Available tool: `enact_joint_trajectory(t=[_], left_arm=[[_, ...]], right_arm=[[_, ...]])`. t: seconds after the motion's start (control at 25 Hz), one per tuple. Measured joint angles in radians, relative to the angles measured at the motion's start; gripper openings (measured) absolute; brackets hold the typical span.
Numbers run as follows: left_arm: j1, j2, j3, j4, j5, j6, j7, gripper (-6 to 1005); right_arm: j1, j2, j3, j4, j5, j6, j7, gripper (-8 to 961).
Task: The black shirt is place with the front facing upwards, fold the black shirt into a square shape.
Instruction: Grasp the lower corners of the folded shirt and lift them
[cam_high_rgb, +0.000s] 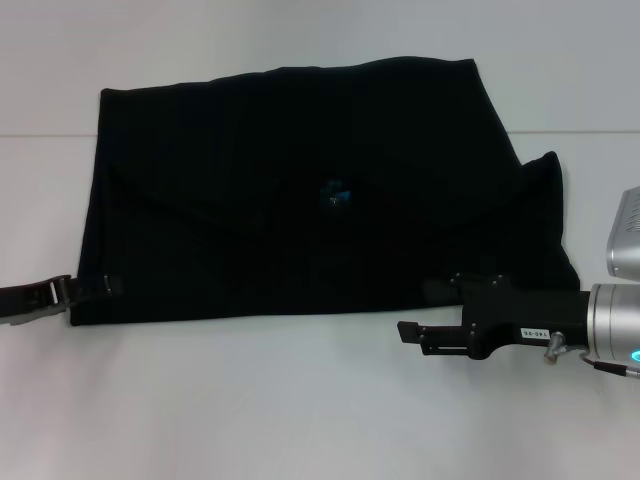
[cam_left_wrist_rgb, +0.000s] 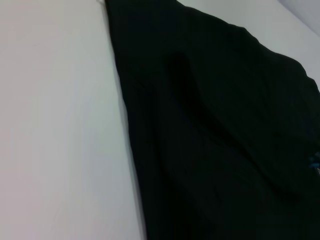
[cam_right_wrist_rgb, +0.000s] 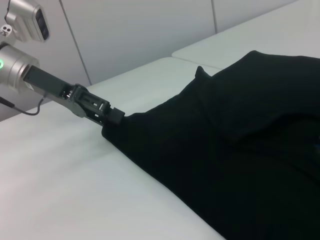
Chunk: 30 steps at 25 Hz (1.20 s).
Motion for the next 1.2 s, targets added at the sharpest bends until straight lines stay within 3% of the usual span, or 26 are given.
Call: enact_joint_trajectory(t=[0.36, 0.56, 0.68, 0.84, 1.0, 1.08, 1.2], left_arm=[[-0.006, 0.005, 0.023, 0.004, 0.004, 0.024, -0.02, 733], [-0.008, 0.008, 0.029, 0.009, 0.019, 0.022, -0.028, 540], [-0.01, 0.008, 0.03, 0.009, 0.023, 0.021, -0.028, 304], [-0.017, 0.008, 0.032, 0.009, 0.029, 0.021, -0.028, 221], [-0.019, 0.007, 0.033, 0.009, 0.029, 0.021, -0.028, 138], [-0.019, 0.008, 0.033, 0.009, 0.03, 0.023, -0.028, 97], [-0.02, 0.009, 0.032, 0.01, 0.03, 0.027, -0.028, 69]], right_arm=[[-0.001, 0.0, 0.0, -0.002, 0.007, -0.003, 0.004, 833], [-0.011, -0.003, 0.001, -0.005, 0.026, -0.005, 0.011, 835], [-0.011, -0.005, 0.001, -0.006, 0.026, -0.005, 0.019, 835], [-0.013, -0.012, 0.001, -0.024, 0.025, -0.005, 0.077, 834], [-0.036, -0.029, 0.0, -0.139, -0.006, -0.005, 0.29, 834], [-0.044, -0.048, -0.001, -0.235, -0.071, -0.007, 0.501, 834], [-0.017, -0.099, -0.006, -0.339, -0.235, -0.015, 0.892, 836]])
